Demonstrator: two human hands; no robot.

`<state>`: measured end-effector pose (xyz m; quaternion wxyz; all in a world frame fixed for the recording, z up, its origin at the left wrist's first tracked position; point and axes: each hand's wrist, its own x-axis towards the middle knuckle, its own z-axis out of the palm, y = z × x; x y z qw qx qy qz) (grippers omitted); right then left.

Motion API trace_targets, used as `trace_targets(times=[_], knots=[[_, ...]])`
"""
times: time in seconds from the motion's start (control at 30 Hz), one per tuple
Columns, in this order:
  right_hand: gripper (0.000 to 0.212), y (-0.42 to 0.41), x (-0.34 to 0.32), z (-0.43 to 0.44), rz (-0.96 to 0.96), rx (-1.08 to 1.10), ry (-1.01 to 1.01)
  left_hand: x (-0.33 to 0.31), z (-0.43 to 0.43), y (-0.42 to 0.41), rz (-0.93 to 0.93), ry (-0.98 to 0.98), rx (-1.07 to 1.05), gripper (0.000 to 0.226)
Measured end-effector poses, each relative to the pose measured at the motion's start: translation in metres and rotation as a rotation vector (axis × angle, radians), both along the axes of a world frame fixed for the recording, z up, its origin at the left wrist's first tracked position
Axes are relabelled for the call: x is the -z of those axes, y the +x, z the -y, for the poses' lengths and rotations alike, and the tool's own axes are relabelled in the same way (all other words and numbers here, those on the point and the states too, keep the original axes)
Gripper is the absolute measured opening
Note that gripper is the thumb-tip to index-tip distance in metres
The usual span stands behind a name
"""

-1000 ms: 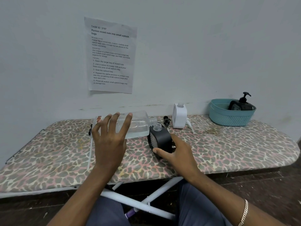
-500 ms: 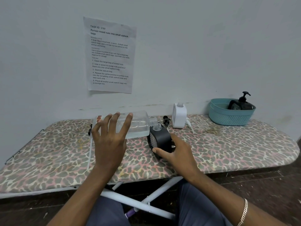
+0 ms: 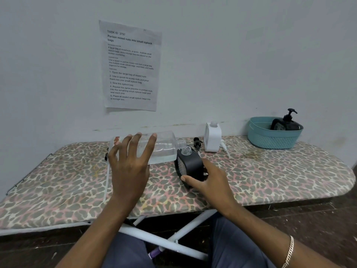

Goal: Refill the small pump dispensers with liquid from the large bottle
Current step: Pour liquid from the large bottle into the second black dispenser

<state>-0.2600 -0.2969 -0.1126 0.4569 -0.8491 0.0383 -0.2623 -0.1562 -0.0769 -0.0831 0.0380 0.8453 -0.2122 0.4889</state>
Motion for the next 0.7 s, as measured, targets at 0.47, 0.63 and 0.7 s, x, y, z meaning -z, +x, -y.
trace_targets(times=[0.47, 0.63, 0.7], knots=[[0.041, 0.0008, 0.0005, 0.0003, 0.000, 0.005, -0.017, -0.0003, -0.0008, 0.0005, 0.001, 0.005, -0.002, 0.093], [0.040, -0.0005, 0.0003, 0.0004, 0.001, 0.002, -0.014, -0.0003, -0.0011, 0.0006, 0.007, 0.004, -0.005, 0.093], [0.041, -0.0004, 0.0002, 0.0003, 0.003, 0.007, -0.014, -0.0005, -0.0013, 0.0006, 0.008, 0.002, -0.003, 0.093]])
